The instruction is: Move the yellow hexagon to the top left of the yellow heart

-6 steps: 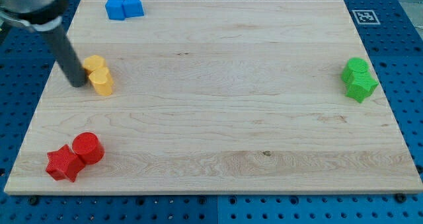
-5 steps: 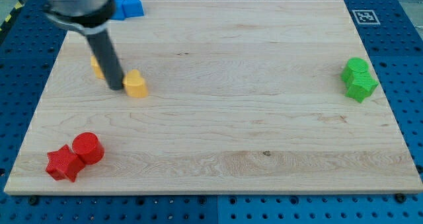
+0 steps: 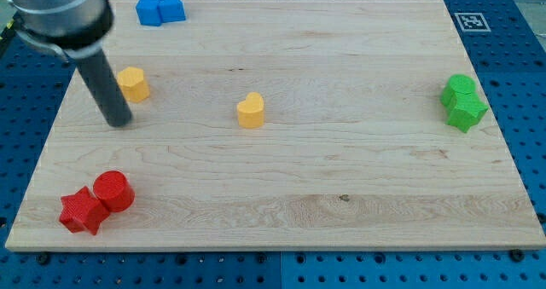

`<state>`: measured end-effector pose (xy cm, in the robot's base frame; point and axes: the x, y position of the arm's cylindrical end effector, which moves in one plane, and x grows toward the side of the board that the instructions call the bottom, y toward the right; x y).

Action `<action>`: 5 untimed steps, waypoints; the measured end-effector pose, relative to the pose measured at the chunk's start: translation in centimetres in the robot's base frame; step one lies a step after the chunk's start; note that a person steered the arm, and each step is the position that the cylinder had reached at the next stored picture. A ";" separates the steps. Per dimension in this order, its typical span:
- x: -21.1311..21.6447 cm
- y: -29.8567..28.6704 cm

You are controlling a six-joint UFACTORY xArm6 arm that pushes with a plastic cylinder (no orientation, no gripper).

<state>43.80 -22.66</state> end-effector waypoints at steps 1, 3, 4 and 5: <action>-5.2 -0.7; -5.1 1.0; -2.3 8.0; -1.8 12.4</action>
